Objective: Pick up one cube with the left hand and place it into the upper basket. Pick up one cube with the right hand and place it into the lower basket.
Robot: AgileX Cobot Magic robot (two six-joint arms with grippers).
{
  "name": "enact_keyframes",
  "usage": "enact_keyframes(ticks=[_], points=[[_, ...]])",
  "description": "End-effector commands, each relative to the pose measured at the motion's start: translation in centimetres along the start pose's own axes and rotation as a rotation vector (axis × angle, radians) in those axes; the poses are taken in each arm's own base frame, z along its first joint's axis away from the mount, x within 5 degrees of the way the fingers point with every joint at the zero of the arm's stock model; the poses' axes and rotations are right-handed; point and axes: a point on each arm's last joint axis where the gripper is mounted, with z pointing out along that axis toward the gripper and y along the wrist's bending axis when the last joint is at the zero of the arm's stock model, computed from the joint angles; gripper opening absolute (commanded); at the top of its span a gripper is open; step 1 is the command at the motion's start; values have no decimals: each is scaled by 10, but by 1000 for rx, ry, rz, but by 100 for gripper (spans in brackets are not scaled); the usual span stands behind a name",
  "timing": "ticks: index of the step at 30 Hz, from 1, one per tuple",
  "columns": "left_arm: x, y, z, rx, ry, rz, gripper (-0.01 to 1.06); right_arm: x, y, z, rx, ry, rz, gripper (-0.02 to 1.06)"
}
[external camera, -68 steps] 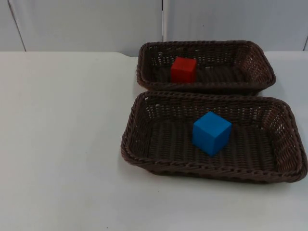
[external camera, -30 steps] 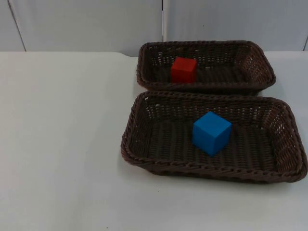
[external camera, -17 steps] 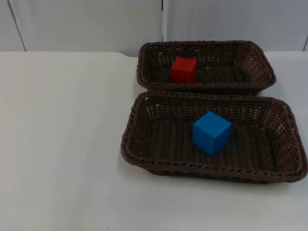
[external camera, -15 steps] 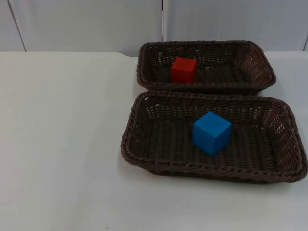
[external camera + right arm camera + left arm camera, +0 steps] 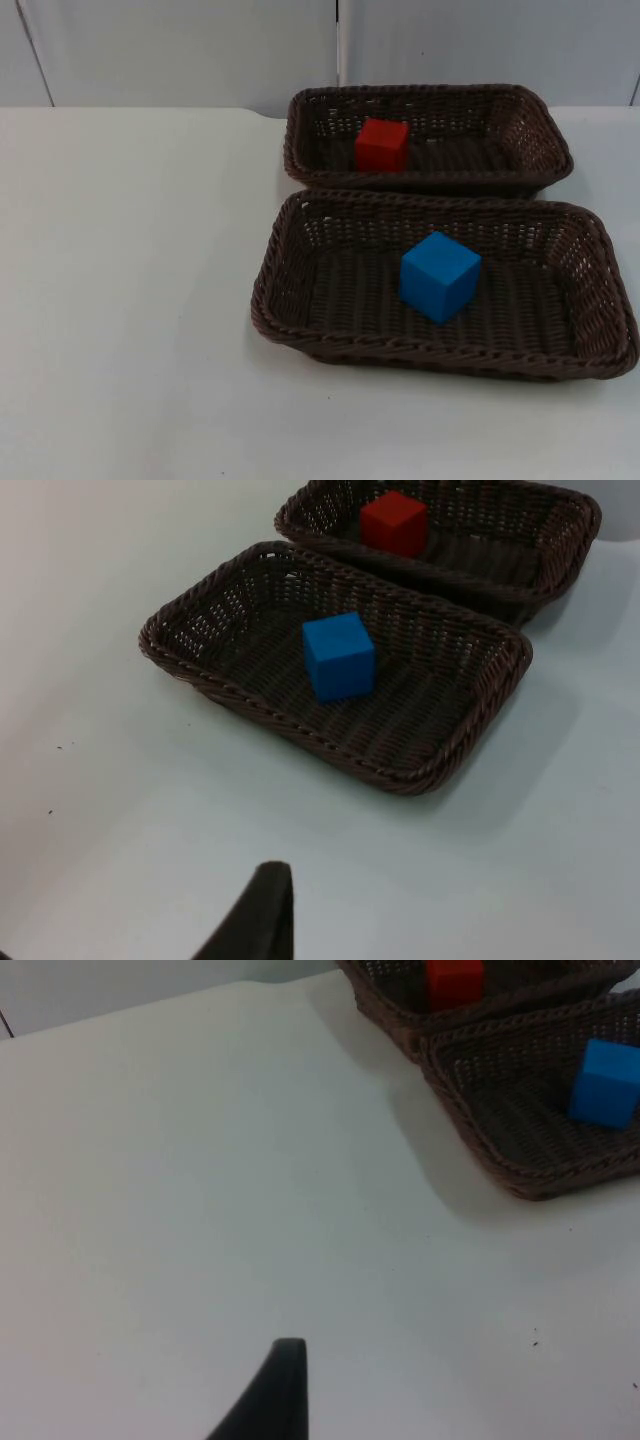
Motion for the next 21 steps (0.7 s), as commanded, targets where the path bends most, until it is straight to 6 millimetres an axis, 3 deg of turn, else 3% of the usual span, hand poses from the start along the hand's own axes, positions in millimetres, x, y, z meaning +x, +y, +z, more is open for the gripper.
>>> enact_keyframes(ticks=[1, 21], points=[[0, 0, 1, 0, -11, 1, 105, 1, 0, 1, 3, -5, 0, 105], [0, 0, 1, 0, -11, 1, 105, 1, 0, 1, 3, -5, 0, 105]])
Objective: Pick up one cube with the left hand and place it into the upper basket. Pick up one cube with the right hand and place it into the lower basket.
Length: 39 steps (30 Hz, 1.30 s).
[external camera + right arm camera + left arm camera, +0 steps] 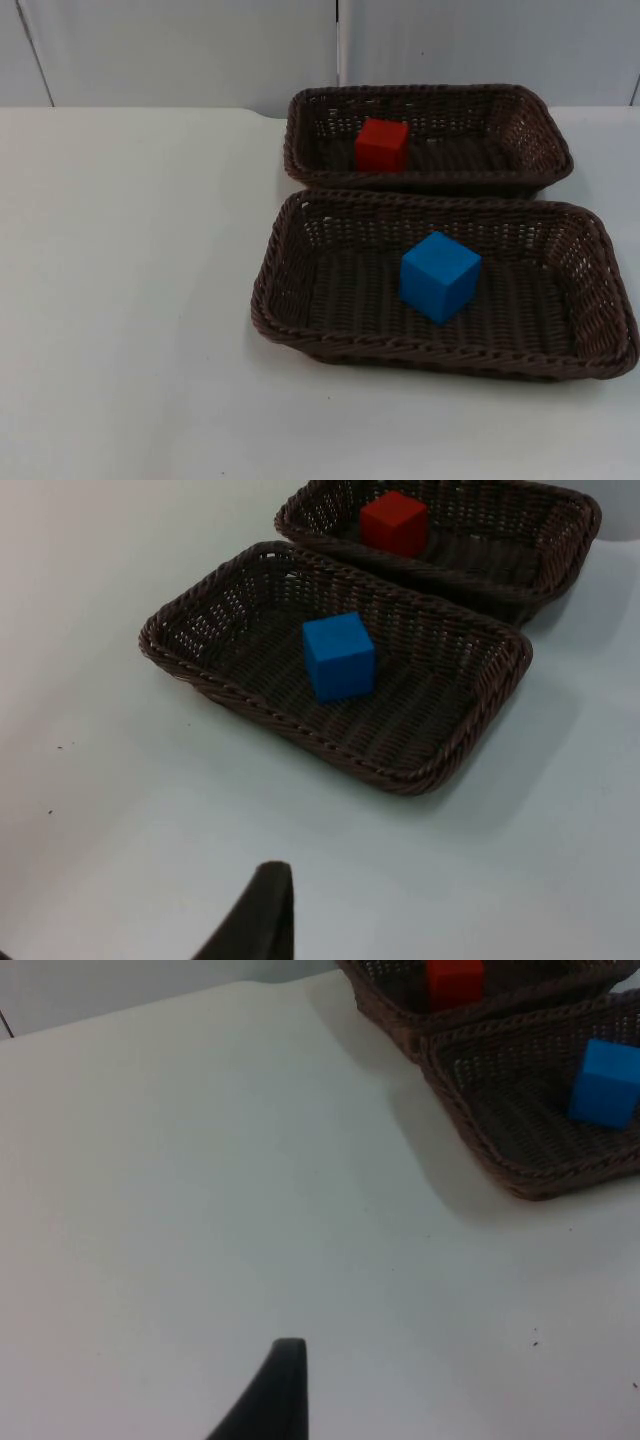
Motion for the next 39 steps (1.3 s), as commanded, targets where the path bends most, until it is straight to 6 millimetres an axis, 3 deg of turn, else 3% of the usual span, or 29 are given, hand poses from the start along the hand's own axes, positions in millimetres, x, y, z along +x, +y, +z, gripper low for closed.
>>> enact_keyframes(ticks=[1, 11, 30, 39], points=[[0, 0, 1, 0, -11, 1, 105, 1, 0, 1, 3, -5, 0, 105], [0, 0, 1, -18, -11, -9, 105, 1, 0, 1, 3, -5, 6, 105], [0, -2, 0, -356, -6, -194, 105, 1, 0, 1, 3, -5, 6, 105], [0, -2, 0, -358, -6, -195, 105, 1, 0, 1, 3, -5, 6, 105]])
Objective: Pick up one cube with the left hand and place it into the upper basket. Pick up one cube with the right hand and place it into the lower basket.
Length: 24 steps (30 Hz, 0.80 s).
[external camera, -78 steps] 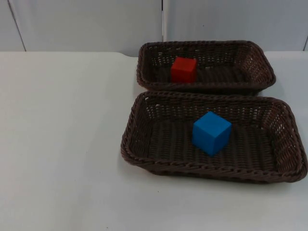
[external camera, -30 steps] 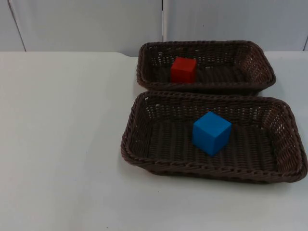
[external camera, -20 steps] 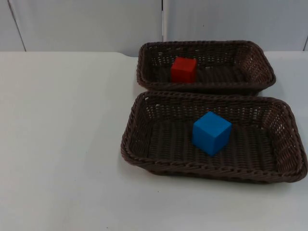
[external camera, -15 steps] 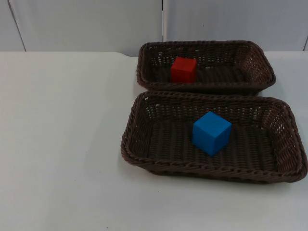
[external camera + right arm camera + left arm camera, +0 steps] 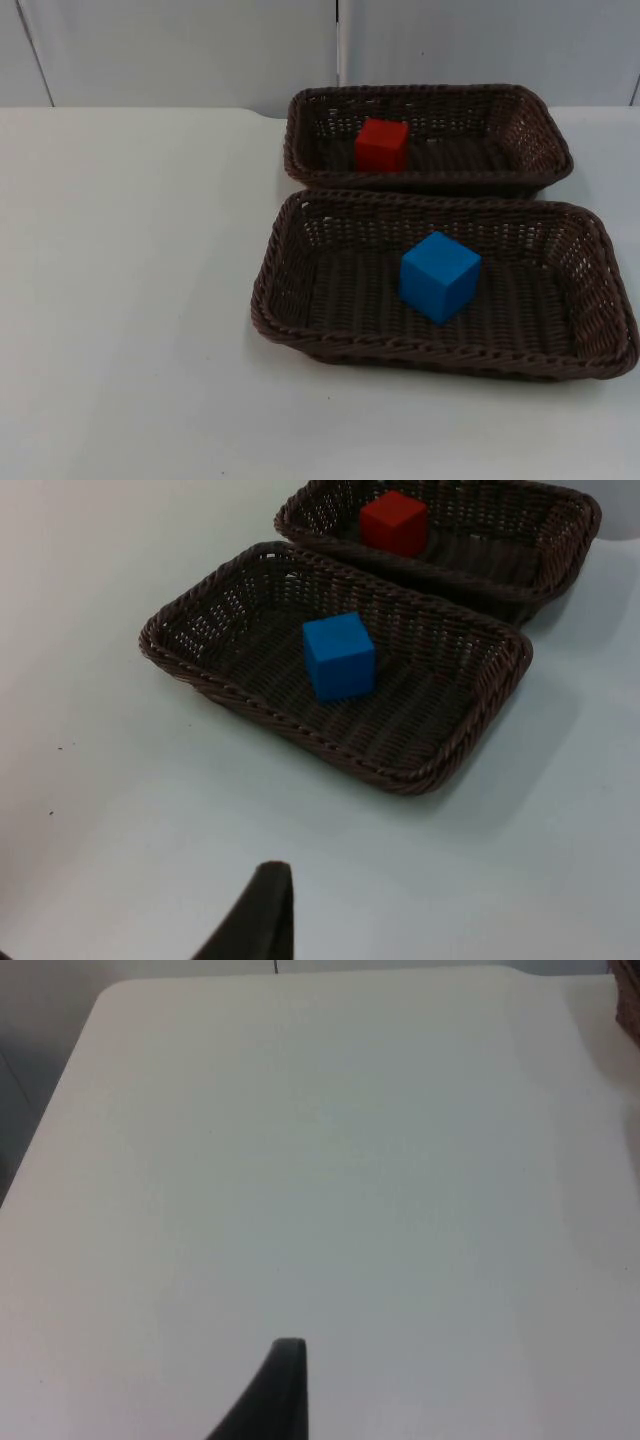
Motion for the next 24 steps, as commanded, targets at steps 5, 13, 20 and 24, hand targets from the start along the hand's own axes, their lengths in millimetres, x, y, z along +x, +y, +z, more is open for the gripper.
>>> enact_keyframes(ticks=[5, 13, 20, 24], points=[[0, 0, 1, -5, -11, -2, 105, 1, 0, 1, 3, -5, 6, 105], [0, 0, 1, -5, -11, -2, 105, 1, 0, 1, 6, -5, 8, 105], [0, 0, 1, -5, -11, -2, 105, 1, 1, 1, 78, -4, 47, 105], [0, 0, 1, -5, -11, -2, 105, 1, 1, 1, 152, -3, 85, 105]])
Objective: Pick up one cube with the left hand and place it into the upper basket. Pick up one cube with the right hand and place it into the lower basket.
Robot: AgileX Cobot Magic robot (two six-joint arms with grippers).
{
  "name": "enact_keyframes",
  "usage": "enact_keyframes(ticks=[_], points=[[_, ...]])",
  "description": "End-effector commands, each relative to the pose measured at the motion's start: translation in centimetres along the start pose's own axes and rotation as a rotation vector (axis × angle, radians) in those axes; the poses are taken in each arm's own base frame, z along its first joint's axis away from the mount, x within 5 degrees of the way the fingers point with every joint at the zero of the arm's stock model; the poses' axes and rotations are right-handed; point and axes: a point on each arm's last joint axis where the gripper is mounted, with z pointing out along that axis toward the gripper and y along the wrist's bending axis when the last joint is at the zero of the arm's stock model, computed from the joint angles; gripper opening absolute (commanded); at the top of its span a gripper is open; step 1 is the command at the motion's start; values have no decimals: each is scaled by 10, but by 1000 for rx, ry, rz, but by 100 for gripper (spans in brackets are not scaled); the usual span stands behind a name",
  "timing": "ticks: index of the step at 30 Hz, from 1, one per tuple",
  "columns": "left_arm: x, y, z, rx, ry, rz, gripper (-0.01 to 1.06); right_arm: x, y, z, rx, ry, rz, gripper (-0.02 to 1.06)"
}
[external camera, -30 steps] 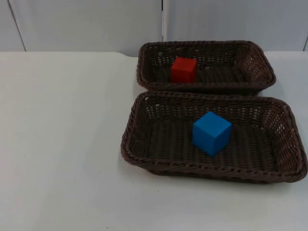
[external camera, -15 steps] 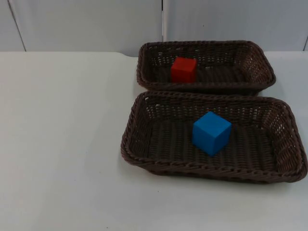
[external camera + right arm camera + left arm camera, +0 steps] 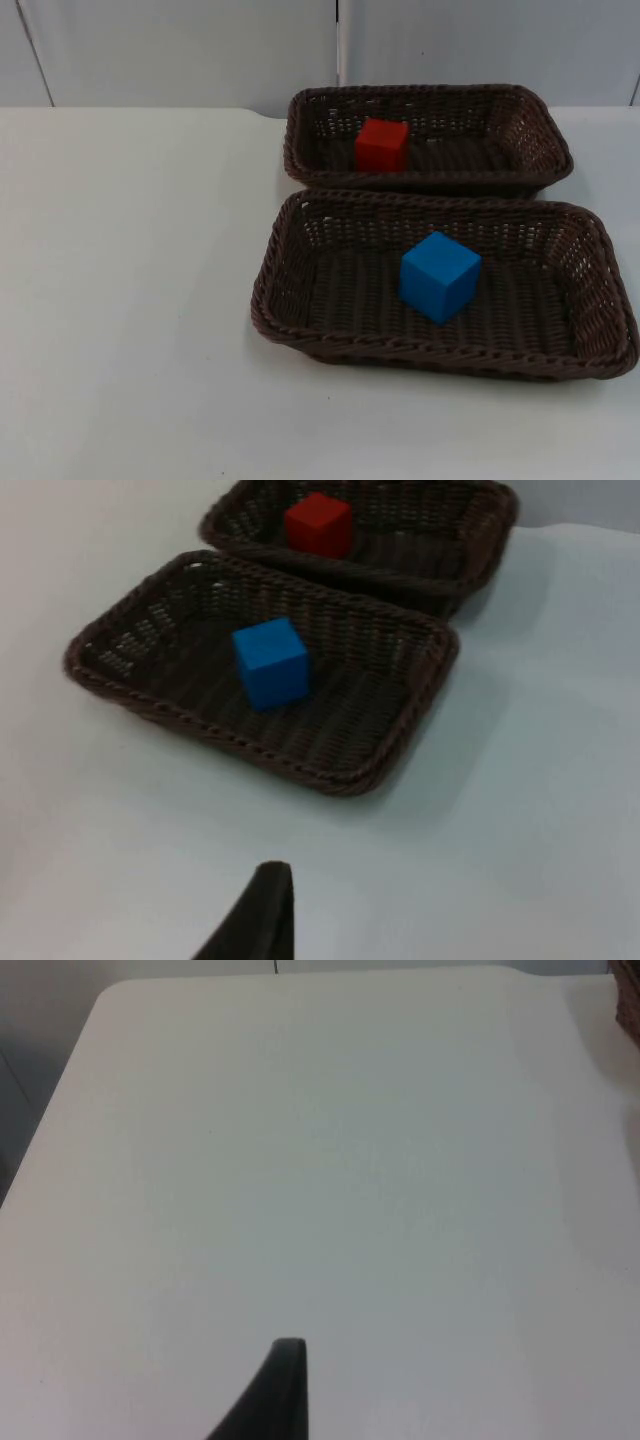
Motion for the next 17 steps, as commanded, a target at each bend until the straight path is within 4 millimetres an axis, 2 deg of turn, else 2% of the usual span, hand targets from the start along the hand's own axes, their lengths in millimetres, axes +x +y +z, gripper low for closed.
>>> enact_keyframes(ticks=[1, 17], points=[[0, 0, 1, -5, -11, -2, 105, 1, 0, 1, 41, -5, 22, 105], [0, 0, 1, -5, -11, -2, 105, 1, 3, 1, 275, -2, 145, 105]])
